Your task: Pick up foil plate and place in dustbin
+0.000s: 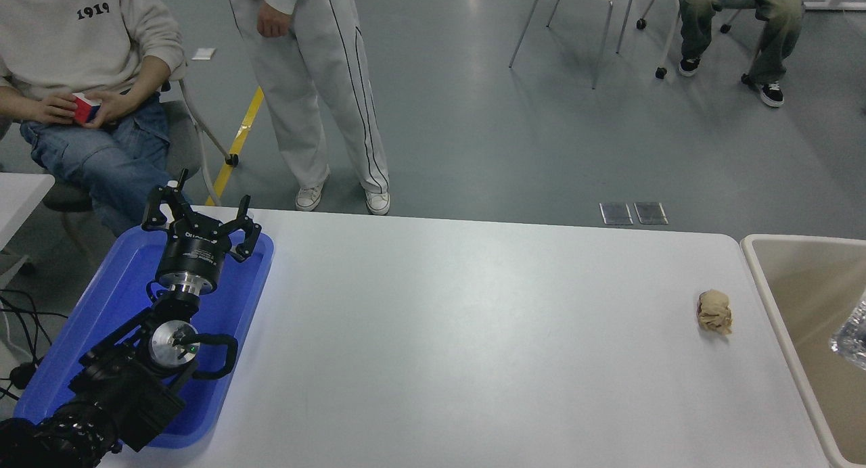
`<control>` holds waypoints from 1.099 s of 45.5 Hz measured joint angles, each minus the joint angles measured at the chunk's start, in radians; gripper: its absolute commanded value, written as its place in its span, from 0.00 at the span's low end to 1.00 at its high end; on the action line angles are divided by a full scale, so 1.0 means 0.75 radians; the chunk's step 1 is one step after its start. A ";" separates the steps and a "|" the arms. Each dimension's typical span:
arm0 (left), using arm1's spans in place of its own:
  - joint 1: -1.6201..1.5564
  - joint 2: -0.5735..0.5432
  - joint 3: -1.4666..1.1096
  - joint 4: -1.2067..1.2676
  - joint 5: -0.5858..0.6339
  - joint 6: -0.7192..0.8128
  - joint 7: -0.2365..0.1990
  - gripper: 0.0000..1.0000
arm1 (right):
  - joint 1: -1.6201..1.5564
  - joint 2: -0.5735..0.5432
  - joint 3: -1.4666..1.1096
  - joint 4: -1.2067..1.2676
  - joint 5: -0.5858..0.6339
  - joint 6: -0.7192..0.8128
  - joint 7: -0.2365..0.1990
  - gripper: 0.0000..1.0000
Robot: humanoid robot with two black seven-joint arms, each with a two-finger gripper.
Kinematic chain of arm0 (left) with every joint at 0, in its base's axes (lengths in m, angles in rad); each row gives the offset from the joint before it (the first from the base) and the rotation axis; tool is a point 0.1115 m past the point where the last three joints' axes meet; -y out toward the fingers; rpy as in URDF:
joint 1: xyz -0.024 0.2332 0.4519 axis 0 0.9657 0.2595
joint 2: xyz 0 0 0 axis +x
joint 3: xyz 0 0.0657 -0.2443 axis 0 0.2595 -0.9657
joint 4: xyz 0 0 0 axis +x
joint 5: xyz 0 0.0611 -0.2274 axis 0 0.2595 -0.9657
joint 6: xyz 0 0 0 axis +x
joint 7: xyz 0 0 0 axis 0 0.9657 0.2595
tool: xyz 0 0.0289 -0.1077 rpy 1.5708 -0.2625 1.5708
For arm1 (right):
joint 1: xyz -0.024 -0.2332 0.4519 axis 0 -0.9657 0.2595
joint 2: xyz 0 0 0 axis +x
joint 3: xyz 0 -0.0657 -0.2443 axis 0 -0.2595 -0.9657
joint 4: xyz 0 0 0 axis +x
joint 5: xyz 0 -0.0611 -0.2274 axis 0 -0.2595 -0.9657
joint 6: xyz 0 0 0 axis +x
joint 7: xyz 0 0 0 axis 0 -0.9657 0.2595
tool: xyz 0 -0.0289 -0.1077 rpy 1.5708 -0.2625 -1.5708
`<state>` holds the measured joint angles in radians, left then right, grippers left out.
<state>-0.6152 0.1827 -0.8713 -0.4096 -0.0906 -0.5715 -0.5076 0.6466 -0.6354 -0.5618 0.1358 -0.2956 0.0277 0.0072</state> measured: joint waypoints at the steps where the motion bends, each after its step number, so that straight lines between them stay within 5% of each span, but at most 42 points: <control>1: 0.000 0.000 0.000 0.000 0.000 0.000 0.000 1.00 | -0.005 0.008 0.003 -0.008 0.001 -0.005 -0.002 0.00; 17: 0.000 0.000 0.000 0.000 0.000 0.000 0.000 1.00 | -0.061 0.081 0.028 -0.083 0.027 -0.065 -0.036 0.04; 20: 0.000 0.000 0.000 0.000 0.000 0.000 0.000 1.00 | -0.066 0.085 0.030 -0.087 0.029 -0.069 -0.039 0.72; 21: 0.000 0.000 0.000 0.000 0.000 0.000 0.000 1.00 | -0.067 0.086 0.030 -0.088 0.030 -0.070 -0.039 0.89; 22: 0.000 0.000 0.000 0.000 0.000 0.000 0.000 1.00 | -0.068 0.086 0.031 -0.090 0.030 -0.073 -0.040 0.95; 50: -0.001 0.000 0.000 0.000 0.000 0.000 0.001 1.00 | -0.066 0.086 0.084 -0.080 0.036 -0.215 -0.044 0.99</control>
<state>-0.6159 0.1826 -0.8713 -0.4096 -0.0905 -0.5712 -0.5071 0.5969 -0.5708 -0.4988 0.0759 -0.2687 -0.1335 -0.0259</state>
